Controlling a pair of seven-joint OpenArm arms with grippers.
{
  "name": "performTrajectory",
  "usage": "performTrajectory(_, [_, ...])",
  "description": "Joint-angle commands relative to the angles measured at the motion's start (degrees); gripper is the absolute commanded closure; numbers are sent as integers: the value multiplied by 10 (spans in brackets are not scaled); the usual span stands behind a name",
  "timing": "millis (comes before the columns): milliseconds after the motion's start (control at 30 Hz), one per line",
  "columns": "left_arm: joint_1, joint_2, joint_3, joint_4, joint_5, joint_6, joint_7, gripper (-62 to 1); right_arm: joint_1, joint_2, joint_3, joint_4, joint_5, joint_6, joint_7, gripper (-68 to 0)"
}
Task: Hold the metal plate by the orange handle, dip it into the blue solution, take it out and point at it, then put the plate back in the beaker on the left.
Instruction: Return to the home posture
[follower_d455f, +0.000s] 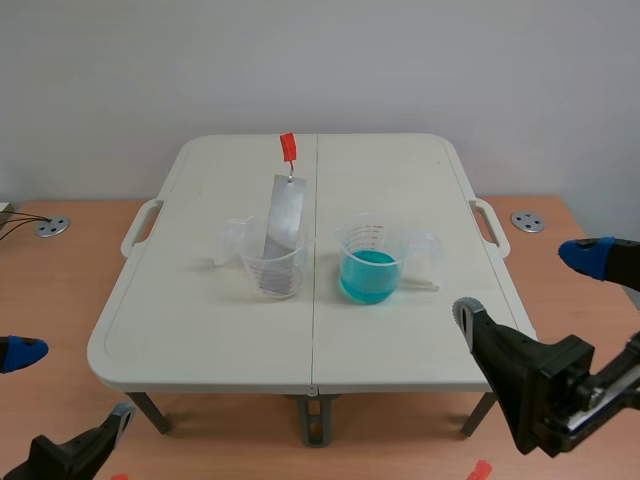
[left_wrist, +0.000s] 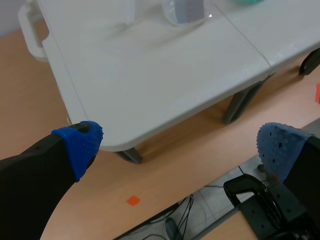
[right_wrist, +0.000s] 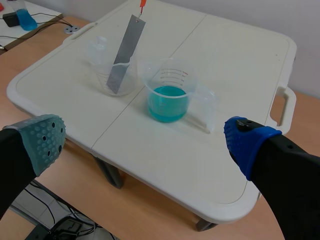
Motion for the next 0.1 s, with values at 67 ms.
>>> performTrajectory(67, [-3,-2,0,1,-6,-1,0,-623,3,4,5,10,5,-2,9,-663])
